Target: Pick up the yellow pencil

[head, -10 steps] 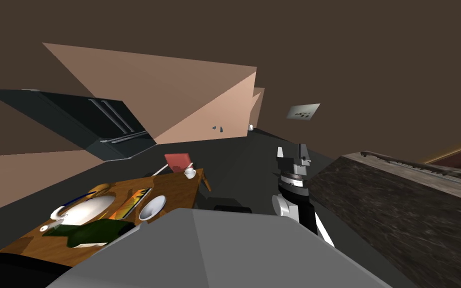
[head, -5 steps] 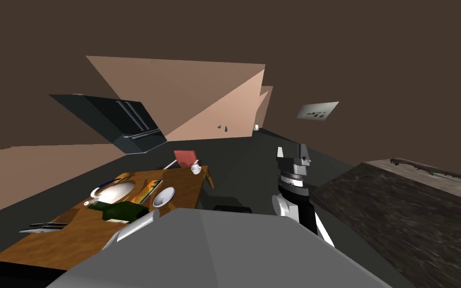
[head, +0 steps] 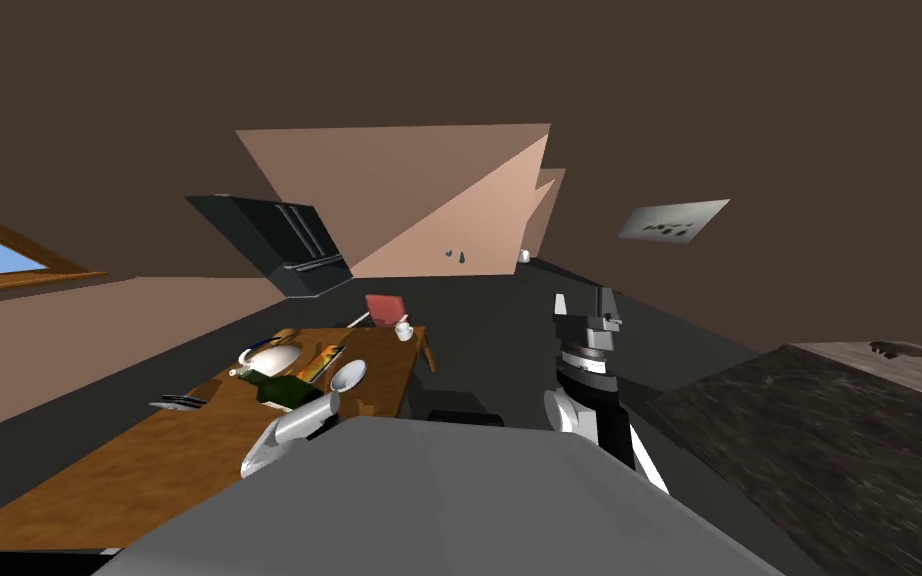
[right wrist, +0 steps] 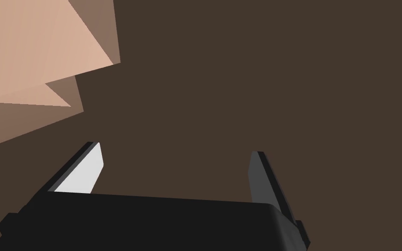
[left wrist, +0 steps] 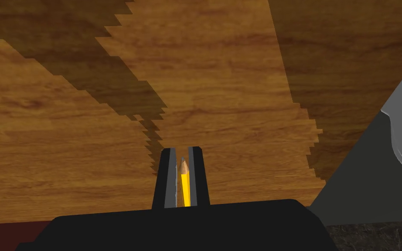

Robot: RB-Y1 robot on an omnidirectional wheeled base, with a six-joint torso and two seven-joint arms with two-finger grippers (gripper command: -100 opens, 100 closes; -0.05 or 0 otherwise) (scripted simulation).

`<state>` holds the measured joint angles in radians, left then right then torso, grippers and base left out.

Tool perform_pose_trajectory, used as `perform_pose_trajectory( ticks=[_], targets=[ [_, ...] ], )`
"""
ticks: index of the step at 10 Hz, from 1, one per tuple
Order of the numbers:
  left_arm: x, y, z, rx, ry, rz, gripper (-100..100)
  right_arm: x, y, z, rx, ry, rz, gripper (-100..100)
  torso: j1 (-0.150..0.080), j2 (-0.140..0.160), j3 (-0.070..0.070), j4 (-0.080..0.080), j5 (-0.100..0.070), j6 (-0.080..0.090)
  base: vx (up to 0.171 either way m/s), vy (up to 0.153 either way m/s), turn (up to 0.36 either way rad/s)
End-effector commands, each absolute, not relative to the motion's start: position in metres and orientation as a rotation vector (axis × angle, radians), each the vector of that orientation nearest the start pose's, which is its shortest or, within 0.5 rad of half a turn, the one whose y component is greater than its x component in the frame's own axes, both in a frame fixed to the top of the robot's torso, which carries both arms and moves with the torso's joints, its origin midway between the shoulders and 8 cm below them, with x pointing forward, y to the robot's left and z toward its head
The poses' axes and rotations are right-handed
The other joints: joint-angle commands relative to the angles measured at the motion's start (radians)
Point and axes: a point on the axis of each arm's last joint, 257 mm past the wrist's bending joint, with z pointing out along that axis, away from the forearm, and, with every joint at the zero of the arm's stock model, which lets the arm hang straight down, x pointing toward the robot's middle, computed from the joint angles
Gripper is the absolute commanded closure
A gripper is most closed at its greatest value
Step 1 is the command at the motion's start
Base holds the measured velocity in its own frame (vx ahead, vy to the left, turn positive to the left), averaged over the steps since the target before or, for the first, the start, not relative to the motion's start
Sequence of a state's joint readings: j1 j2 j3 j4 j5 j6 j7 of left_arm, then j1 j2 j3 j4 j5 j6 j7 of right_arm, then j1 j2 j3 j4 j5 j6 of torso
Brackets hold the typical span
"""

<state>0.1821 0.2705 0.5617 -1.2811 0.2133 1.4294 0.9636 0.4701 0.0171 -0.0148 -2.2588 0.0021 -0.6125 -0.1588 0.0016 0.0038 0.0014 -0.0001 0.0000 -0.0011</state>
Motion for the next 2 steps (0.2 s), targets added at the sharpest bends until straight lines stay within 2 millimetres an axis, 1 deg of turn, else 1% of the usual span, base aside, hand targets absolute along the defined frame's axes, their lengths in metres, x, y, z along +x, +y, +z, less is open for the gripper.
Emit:
perform_pose_trajectory(
  ticks=[1,2],
  targets=[
    [0.1062,0.4727,-0.5324,-3.113,-0.098,0.28,100,0.3287,-0.2792,0.0451,0.621,0.477,1.472,0,0.0,0.0,0.0,0.0,0.0,0.0,-0.013,0.006,0.023],
    [0.1067,0.4725,-0.5319,-3.113,-0.094,0.283,0,0.3287,-0.2791,0.0451,0.621,0.477,1.472,0,0.0,-0.001,0.0,0.0,0.0,0.0,0.0,0.0,0.0]
  ],
)
